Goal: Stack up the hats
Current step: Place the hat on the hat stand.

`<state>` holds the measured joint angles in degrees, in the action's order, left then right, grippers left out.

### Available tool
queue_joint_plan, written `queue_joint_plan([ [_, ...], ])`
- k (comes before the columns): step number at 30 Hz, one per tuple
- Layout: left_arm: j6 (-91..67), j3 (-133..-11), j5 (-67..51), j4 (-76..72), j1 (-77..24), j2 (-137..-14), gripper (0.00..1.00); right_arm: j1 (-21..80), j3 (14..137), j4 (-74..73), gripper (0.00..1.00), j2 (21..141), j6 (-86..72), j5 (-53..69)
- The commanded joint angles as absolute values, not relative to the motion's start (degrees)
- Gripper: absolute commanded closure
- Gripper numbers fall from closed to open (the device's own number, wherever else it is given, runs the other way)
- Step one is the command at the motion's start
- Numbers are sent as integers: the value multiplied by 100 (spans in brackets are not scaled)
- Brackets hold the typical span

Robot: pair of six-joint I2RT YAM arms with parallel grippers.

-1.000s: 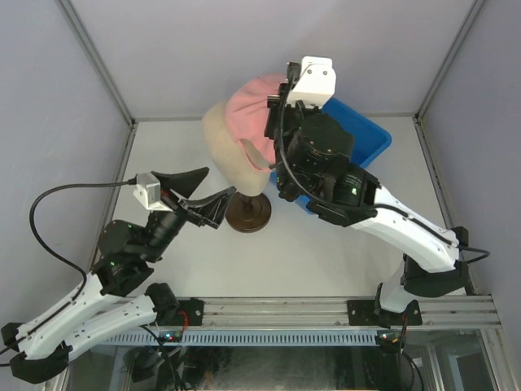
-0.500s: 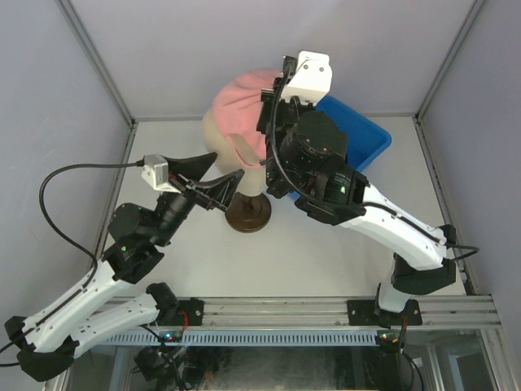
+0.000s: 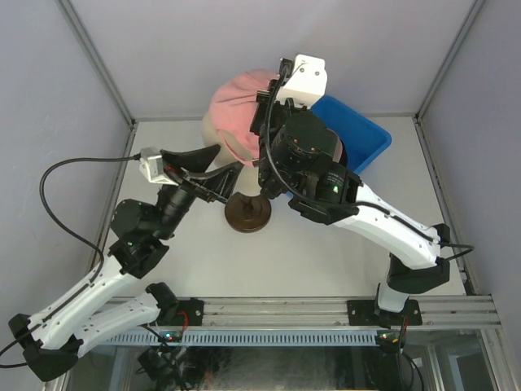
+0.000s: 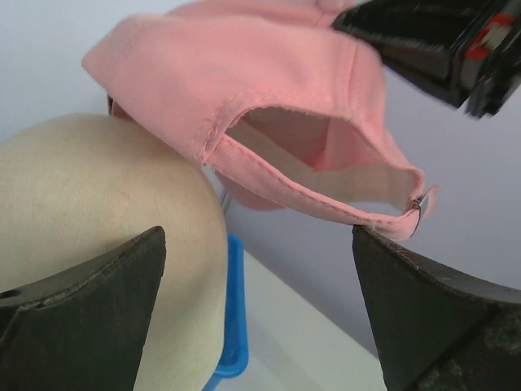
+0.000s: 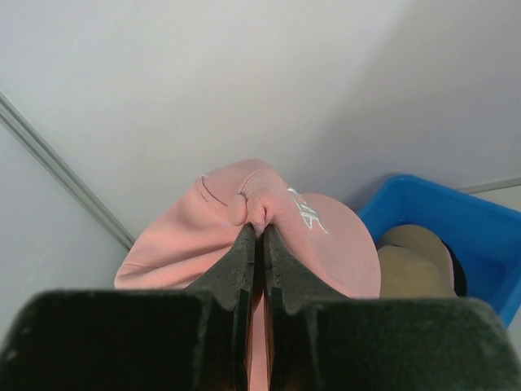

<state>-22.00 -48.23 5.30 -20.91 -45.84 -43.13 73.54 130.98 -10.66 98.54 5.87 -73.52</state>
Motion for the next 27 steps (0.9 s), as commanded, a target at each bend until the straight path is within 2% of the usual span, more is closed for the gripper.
queue_joint_plan([
  [1, -2435, -4841, 295, -2728, -4505, -4109, 0, 7409, 13138, -1149, 100, 9763, 191, -7269],
  [18, -2797, -4749, 104, -2843, -4097, -4006, 0, 7427, 13314, -1195, 100, 10054, -53, -7184],
  [27, -2877, -4280, 269, -2701, -3936, -3760, 0, 7424, 13663, -1142, 100, 10265, -44, -7100],
])
